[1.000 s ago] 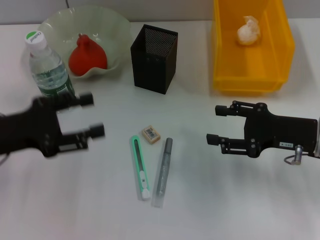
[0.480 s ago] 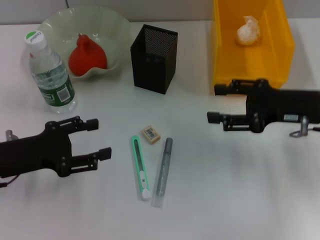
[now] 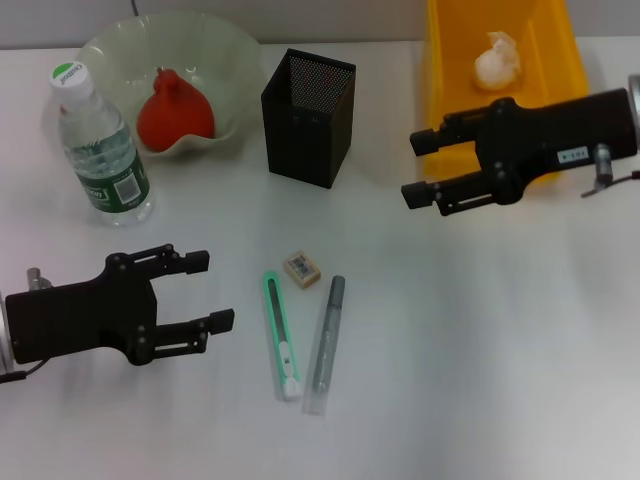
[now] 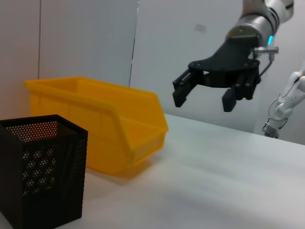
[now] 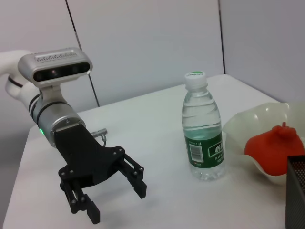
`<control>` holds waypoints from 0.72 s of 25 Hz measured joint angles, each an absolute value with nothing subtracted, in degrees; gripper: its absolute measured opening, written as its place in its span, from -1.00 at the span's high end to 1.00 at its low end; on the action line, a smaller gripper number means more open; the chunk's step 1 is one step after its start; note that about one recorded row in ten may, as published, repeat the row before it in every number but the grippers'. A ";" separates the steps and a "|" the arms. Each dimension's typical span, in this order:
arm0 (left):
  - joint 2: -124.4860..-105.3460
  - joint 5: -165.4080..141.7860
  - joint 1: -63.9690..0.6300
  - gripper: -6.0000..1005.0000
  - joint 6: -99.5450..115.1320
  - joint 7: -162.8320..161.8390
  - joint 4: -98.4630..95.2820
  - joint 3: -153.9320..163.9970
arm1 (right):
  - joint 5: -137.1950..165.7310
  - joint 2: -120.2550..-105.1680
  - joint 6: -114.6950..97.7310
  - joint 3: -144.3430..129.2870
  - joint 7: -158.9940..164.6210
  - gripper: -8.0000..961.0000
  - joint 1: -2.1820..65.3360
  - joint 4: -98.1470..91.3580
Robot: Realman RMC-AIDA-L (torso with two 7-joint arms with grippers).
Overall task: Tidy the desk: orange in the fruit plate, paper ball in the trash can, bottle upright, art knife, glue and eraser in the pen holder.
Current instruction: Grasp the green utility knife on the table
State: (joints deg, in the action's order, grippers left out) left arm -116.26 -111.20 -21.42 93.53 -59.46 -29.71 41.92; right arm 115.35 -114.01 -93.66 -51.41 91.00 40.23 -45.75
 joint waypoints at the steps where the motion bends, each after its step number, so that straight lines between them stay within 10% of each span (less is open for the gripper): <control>1: -116.28 -111.15 -21.27 -0.57 93.59 -59.44 -29.70 41.86 | 115.60 -114.06 -93.67 -51.41 91.04 -0.55 40.61 -45.83; 18: -116.02 -110.58 -22.96 -0.57 94.93 -62.17 -30.07 40.59 | 108.96 -116.26 -94.19 -50.59 80.79 -0.55 33.29 -41.71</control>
